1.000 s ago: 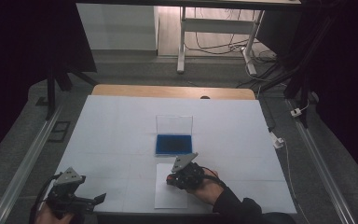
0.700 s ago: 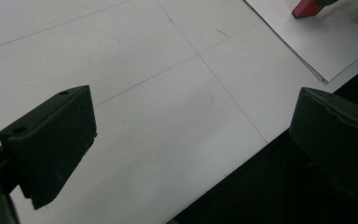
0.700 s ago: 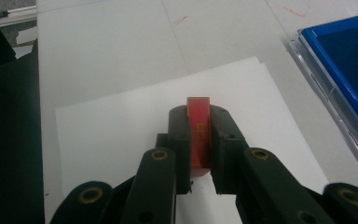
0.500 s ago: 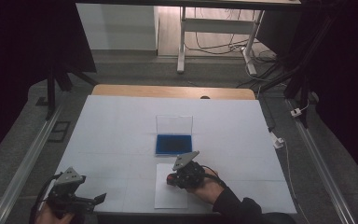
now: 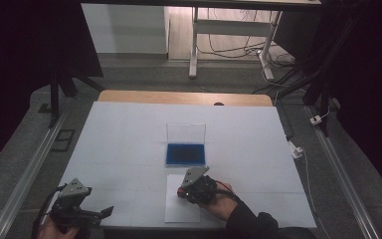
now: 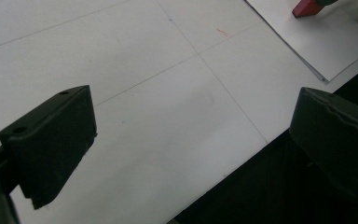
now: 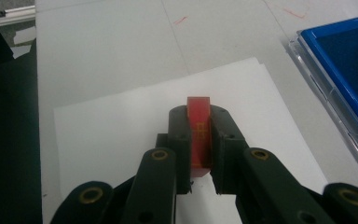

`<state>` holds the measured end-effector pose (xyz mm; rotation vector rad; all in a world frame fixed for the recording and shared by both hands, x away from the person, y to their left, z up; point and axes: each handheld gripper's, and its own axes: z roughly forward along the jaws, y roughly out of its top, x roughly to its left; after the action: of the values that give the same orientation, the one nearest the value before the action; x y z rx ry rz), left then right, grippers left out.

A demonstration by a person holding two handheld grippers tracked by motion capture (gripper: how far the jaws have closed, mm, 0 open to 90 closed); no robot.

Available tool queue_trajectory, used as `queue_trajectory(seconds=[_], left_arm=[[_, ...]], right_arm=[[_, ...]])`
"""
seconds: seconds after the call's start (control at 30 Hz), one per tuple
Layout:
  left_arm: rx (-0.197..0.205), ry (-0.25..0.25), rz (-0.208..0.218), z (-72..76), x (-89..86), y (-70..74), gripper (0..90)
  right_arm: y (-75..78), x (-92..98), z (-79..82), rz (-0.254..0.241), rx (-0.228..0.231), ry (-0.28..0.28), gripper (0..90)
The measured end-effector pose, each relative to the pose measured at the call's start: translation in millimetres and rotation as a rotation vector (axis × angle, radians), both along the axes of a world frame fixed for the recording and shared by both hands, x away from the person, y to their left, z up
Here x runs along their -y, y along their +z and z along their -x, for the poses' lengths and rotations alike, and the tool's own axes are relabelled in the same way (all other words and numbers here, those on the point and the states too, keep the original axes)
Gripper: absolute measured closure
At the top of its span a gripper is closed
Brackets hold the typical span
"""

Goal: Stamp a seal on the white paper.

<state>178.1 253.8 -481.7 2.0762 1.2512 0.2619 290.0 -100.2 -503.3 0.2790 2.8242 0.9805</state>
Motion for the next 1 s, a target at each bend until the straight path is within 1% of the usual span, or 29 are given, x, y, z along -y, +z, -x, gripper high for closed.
queue_trajectory(seconds=[0.03,0.13,0.2,0.23,0.27,0.3,0.33,0.43,0.47,0.53,0.57,0.6,0.67,0.83,1.0], left_arm=[[0.0,0.0,0.0,0.0,0.0,0.0,1.0],[0.0,-0.001,-0.001,0.0,-0.1,0.0,1.0],[-0.001,0.001,0.0,-0.1,-0.1,-0.1,1.0],[-0.002,0.001,0.001,-0.2,-0.2,-0.1,1.0],[-0.002,0.002,0.001,-0.3,-0.3,-0.1,1.0],[-0.002,0.002,0.001,-0.3,-0.4,-0.2,1.0],[-0.003,0.003,0.002,-0.3,-0.5,-0.2,1.0],[-0.003,0.004,0.002,-0.3,-0.5,-0.2,1.0],[-0.003,0.004,0.002,-0.4,-0.4,-0.2,1.0],[-0.004,0.005,0.003,-0.4,-0.5,-0.2,1.0],[-0.004,0.005,0.004,-0.4,-0.6,-0.2,1.0],[-0.003,0.006,0.005,-0.4,-0.8,-0.3,1.0],[-0.003,0.005,0.006,-0.4,-1.0,-0.3,1.0],[-0.003,0.006,0.005,-0.4,-0.9,-0.3,1.1],[-0.002,0.006,0.004,-0.4,-0.7,-0.3,1.1]], right_arm=[[-0.2,0.8,-1.5,-0.005,-0.013,-0.004,80.4],[-2.1,5.2,-9.9,-0.045,-0.082,-0.014,80.4],[-2.5,5.8,-11.9,-0.056,-0.1,-0.02,80.4],[-2.3,5.1,-11.1,-0.054,-0.096,-0.022,80.3],[-2.0,5.3,-11.1,-0.044,-0.082,-0.004,80.2],[-1.6,4.5,-10.2,-0.042,-0.078,-0.008,80.2],[-1.3,4.6,-11.2,-0.038,-0.074,0.0,80.2],[-1.0,4.8,-13.6,-0.049,-0.1,-0.012,80.0],[-0.9,5.4,-14.7,-0.047,-0.099,-0.005,79.9],[-0.1,5.3,-15.3,-0.045,-0.105,-0.008,79.8],[0.3,5.4,-15.6,-0.058,-0.118,-0.021,79.8],[0.3,5.4,-15.6,-0.058,-0.118,-0.021,79.8],[2.2,6.3,-16.4,-0.093,-0.139,-0.044,79.8],[10.8,9.6,-16.5,-0.119,-0.119,-0.053,79.8],[14.0,9.9,-15.9,-0.111,-0.109,-0.049,79.8]])
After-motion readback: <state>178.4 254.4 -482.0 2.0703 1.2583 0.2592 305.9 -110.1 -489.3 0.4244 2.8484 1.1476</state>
